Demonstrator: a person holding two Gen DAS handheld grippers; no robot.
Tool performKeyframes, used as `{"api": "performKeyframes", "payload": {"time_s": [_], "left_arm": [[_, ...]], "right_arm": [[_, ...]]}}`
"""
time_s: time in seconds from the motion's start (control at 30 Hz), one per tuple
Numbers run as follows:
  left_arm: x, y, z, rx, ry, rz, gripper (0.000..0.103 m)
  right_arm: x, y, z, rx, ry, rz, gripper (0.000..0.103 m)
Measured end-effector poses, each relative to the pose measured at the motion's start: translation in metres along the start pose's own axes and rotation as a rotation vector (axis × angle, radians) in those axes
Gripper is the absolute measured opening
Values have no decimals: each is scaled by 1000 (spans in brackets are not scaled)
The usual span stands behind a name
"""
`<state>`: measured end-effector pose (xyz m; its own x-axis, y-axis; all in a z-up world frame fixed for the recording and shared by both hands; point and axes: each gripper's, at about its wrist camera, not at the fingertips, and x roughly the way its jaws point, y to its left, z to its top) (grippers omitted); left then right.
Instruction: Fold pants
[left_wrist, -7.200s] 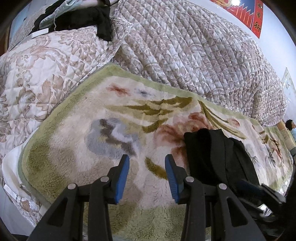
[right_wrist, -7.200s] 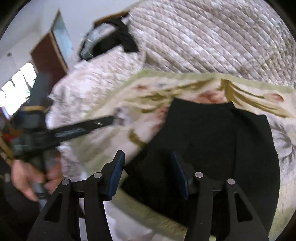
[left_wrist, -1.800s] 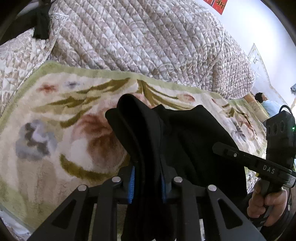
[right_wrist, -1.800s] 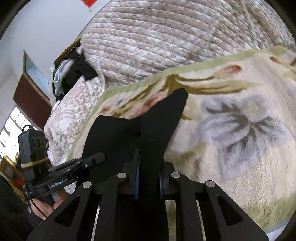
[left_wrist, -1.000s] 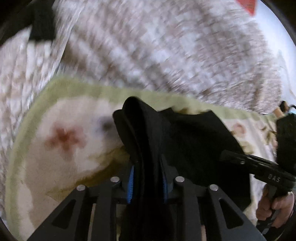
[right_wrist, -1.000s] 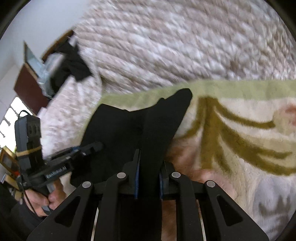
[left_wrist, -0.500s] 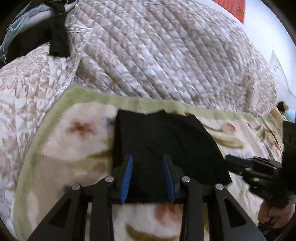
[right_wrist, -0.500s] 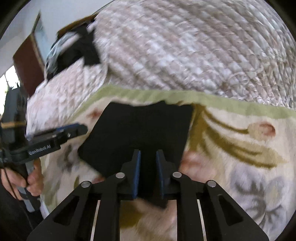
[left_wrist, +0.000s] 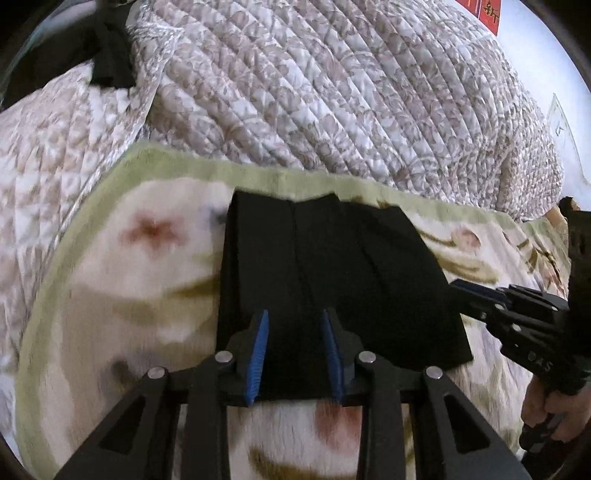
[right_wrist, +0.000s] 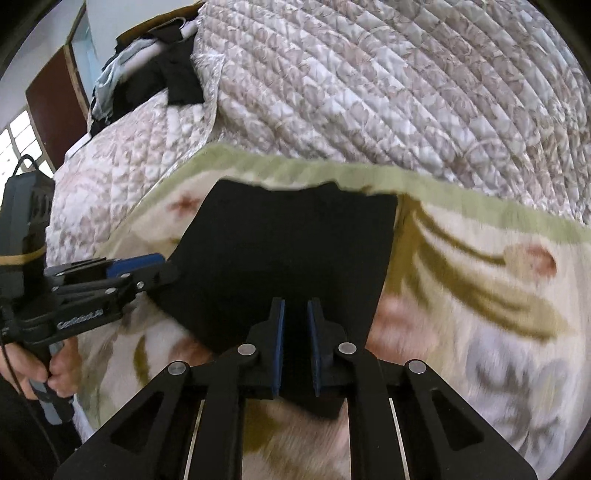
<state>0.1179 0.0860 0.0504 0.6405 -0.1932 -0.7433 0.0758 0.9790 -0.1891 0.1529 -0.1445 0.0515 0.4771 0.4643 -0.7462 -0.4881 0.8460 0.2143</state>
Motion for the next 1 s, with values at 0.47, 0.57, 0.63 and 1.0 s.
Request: {"api": "performKeyframes", "payload": {"time_s": [0.47, 0.57, 0.63, 1.0], "left_arm": [[60, 12, 35, 17, 46, 97, 33], [51, 9, 31, 12, 37, 120, 33], [43, 4, 27, 18, 26, 126, 33], [-20, -27, -29, 26, -21, 104, 35]], "right_arm": [[80, -61, 54, 119, 60, 21, 12], [65, -55, 51, 110, 55, 7, 12], [51, -48, 45, 97, 51, 10, 13], [-24, -2, -22, 65, 2, -17, 30]]}}
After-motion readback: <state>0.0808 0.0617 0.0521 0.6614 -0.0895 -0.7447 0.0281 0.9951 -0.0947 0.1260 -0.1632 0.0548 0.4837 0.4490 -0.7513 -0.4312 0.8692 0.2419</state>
